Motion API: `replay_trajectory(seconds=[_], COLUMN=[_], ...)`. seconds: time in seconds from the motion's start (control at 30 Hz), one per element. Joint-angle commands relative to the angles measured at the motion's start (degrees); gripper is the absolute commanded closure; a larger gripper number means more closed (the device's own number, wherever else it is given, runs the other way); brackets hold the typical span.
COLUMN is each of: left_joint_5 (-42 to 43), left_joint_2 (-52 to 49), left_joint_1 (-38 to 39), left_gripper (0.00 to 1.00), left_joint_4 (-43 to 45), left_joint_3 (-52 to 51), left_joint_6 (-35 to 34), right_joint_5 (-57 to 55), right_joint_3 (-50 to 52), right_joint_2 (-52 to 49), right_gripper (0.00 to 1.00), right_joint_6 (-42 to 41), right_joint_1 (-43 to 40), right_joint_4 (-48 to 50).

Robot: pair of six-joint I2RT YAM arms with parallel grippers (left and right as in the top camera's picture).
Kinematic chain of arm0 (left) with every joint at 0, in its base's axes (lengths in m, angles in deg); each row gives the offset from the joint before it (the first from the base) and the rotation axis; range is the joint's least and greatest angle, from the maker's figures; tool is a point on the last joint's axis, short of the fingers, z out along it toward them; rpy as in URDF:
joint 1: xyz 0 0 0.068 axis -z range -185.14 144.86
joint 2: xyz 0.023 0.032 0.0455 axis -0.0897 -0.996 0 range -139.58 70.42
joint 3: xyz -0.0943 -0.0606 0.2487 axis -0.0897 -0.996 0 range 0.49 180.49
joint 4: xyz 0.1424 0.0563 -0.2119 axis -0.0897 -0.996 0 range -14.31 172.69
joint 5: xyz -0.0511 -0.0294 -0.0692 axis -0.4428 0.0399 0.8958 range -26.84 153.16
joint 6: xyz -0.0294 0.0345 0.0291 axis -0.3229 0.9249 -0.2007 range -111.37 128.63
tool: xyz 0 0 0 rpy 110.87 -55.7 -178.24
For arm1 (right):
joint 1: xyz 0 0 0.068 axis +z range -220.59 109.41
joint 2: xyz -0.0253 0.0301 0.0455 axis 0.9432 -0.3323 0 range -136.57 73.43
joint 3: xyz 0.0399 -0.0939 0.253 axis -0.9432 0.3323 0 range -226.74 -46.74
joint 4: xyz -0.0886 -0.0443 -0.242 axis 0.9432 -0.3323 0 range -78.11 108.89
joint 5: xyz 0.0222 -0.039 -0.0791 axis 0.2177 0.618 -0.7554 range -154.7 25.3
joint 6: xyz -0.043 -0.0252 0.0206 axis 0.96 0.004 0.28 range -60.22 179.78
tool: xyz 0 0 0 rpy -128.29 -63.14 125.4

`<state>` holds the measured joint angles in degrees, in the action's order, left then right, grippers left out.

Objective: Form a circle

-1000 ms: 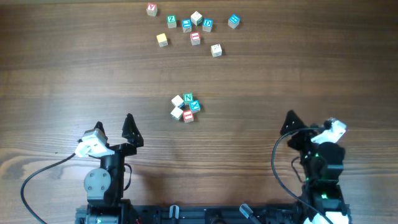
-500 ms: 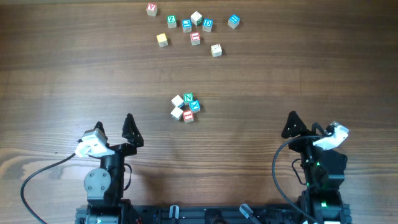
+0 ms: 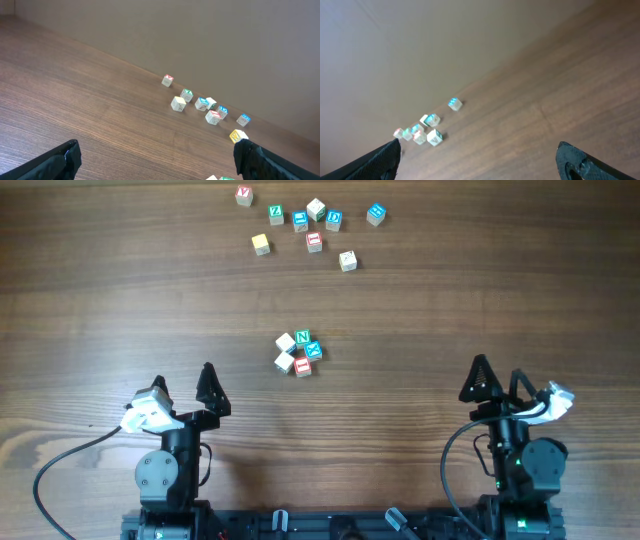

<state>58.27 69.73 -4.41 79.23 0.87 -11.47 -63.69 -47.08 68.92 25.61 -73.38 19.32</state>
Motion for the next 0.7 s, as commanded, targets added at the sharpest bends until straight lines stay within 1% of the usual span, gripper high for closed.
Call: replay_trajectory(seconds=[0.0,0.67], left_joint_5=[-0.57,-0.57], left_joint_2=[0.42,0.42], left_joint_1=[-0.22,-0.22], left_gripper=[0.0,0.0], left_joint_4=[-0.2,-0.2], left_joint_3=[-0.07,-0.07], left_joint_6=[0.11,0.11], right_joint_5=[-0.52,-0.52], right_joint_3=[0.09,0.09], right_joint_2=[3.89,4.31], right_gripper=[0.0,0.0], right_joint_6=[0.57,0.57], right_joint_1=[0.31,0.31], right_joint_4=[0.13,-0.04])
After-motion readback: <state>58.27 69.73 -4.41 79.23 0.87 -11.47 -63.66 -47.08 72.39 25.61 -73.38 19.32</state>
